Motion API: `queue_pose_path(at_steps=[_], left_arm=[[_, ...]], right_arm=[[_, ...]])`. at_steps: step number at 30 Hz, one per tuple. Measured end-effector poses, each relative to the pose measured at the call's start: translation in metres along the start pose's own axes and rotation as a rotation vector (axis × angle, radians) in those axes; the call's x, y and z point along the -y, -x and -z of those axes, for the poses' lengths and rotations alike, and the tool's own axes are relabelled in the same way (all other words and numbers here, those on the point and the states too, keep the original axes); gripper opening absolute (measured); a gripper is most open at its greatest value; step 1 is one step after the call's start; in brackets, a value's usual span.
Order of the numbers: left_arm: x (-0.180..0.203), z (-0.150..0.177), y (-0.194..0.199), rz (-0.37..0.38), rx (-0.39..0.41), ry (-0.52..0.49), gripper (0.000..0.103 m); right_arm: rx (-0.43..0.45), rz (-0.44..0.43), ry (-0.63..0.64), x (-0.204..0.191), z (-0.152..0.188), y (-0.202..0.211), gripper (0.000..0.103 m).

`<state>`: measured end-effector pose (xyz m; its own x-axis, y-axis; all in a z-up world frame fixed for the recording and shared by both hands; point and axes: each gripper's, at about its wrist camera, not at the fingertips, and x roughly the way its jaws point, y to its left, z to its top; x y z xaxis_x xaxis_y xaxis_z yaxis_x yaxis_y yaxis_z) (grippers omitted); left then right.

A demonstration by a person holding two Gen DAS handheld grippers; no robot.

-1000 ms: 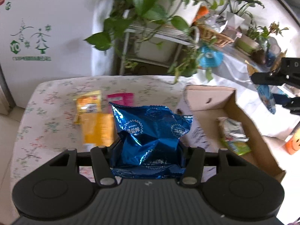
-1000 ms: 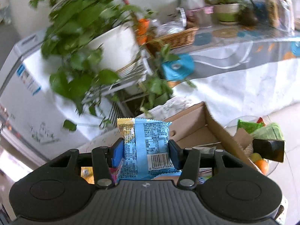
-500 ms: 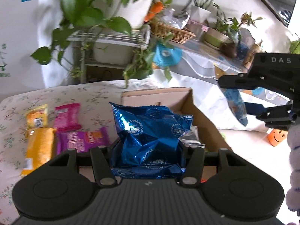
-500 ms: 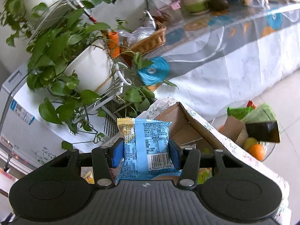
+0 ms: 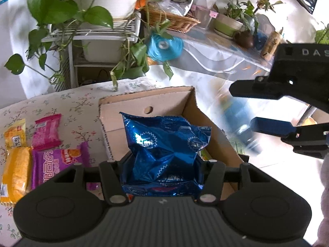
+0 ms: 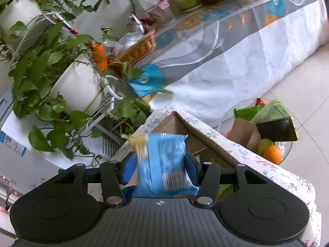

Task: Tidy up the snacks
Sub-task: 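Open both tools to drop the packs into the cardboard box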

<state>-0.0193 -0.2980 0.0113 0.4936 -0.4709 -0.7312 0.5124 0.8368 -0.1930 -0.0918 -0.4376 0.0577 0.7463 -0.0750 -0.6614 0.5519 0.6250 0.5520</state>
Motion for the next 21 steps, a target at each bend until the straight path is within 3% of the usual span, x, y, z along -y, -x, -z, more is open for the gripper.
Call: queue_pose_path(at_steps=[3,21], left_arm=[[0.004,0.000,0.003,-0.011,0.019,-0.016,0.083],[-0.039,-0.008,0.027,-0.104,0.019,-0.020,0.089]], right_arm=[[0.013,0.019,-0.015,0.003,-0.002,0.001,0.070],[-0.019,-0.040,0.049,-0.013,0.001,-0.007,0.083]])
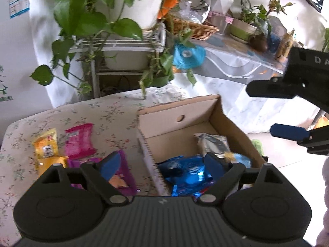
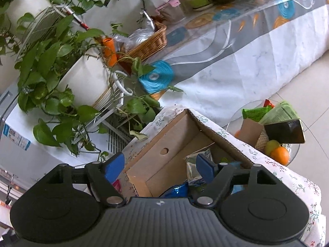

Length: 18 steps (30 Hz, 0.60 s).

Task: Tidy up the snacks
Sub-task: 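Open both tools to drop the packs into the cardboard box, then move both tools back over the yellow and purple packs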

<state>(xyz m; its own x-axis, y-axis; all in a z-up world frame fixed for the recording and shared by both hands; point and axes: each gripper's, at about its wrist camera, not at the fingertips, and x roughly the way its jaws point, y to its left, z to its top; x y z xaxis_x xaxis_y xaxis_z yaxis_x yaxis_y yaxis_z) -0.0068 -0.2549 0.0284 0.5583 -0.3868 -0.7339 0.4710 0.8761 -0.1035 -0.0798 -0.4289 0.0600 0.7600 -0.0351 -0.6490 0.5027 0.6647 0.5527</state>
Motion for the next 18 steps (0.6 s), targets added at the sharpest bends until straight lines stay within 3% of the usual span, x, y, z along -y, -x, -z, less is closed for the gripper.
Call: queue_pose_path(at_steps=[18], left_arm=[[-0.095,-0.005,0.025,-0.103,0.009,0.110,0.091]], right_arm=[[-0.019,-0.029,0.160,-0.038,0.015,-0.015,0.084]])
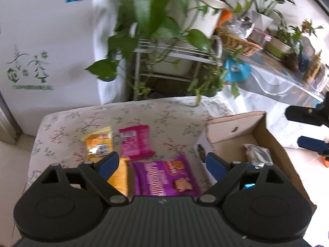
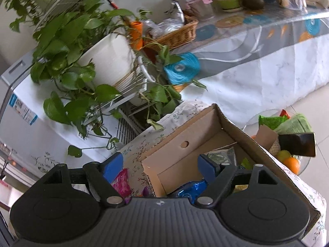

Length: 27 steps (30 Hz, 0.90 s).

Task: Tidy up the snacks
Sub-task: 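Move both tools back over the yellow and purple packs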

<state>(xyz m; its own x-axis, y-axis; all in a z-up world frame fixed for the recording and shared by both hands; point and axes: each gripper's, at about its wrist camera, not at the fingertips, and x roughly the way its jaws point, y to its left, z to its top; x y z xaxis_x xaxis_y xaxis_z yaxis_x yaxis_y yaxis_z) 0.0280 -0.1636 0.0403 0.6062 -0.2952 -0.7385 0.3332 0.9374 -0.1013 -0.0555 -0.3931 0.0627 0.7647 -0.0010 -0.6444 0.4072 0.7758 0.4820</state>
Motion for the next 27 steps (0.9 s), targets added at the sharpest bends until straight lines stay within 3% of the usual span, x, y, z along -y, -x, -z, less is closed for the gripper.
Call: queue_pose_path(at_steps=[16,27], left_arm=[[-0.080,0.020,-0.035,-0.087,-0.105,0.123,0.092],[-0.077,0.040,-0.076,-0.038,-0.174,0.091,0.091]], right_arm=[[-0.087,-0.125,0.122,-0.036,0.022,-0.020,0.085],[-0.193,-0.215,0.102,-0.055,0.038,-0.051,0.085]])
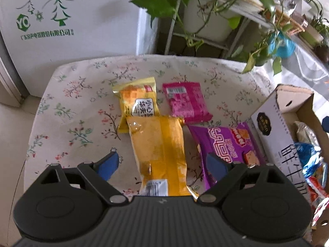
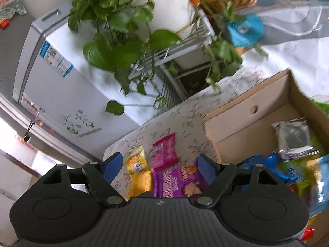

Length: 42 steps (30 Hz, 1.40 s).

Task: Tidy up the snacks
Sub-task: 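Move both tools back over the yellow and purple packs, then grasp long yellow pack with left tool while right tool grasps purple pack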

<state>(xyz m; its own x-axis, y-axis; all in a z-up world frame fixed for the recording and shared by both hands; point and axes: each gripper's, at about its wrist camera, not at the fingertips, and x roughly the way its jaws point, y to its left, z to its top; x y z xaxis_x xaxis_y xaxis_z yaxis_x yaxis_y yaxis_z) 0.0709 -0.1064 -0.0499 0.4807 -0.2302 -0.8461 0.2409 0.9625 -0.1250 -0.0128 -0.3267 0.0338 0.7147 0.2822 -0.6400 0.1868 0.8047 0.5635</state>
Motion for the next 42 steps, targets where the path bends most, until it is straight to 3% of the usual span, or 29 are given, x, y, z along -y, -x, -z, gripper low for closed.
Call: queue_pose_path(at_steps=[4,12,18,23,28,34,39,42], left_arm=[[-0.003,0.001,-0.007,0.001,0.002,0.002,0.088],[-0.031,0.009,-0.010,-0.030,-0.039,0.051,0.060],[-0.059,0.014,0.001,-0.051,-0.042,0.094,0.054],[-0.070,0.018,0.006,-0.031,-0.053,0.105,0.054],[-0.074,0.013,0.013,-0.017,-0.041,0.140,0.054],[-0.077,0.012,0.015,-0.007,-0.046,0.162,0.054],[-0.082,0.011,0.017,-0.015,-0.047,0.186,0.056],[-0.082,0.011,0.016,-0.014,-0.051,0.188,0.056]], right_arm=[[-0.044,-0.018,-0.009,-0.004,0.002,-0.018,0.085],[-0.103,0.034,0.002,-0.010,0.006,-0.052,0.085],[-0.142,0.064,0.048,-0.020,0.014,-0.071,0.085],[-0.140,0.164,0.126,-0.026,0.022,-0.083,0.086],[-0.168,0.204,0.149,-0.026,0.029,-0.095,0.087],[-0.241,0.146,0.067,-0.022,0.040,-0.103,0.090],[-0.351,-0.026,-0.059,-0.021,0.044,-0.101,0.089],[-0.309,-0.024,0.028,-0.033,0.038,-0.091,0.090]])
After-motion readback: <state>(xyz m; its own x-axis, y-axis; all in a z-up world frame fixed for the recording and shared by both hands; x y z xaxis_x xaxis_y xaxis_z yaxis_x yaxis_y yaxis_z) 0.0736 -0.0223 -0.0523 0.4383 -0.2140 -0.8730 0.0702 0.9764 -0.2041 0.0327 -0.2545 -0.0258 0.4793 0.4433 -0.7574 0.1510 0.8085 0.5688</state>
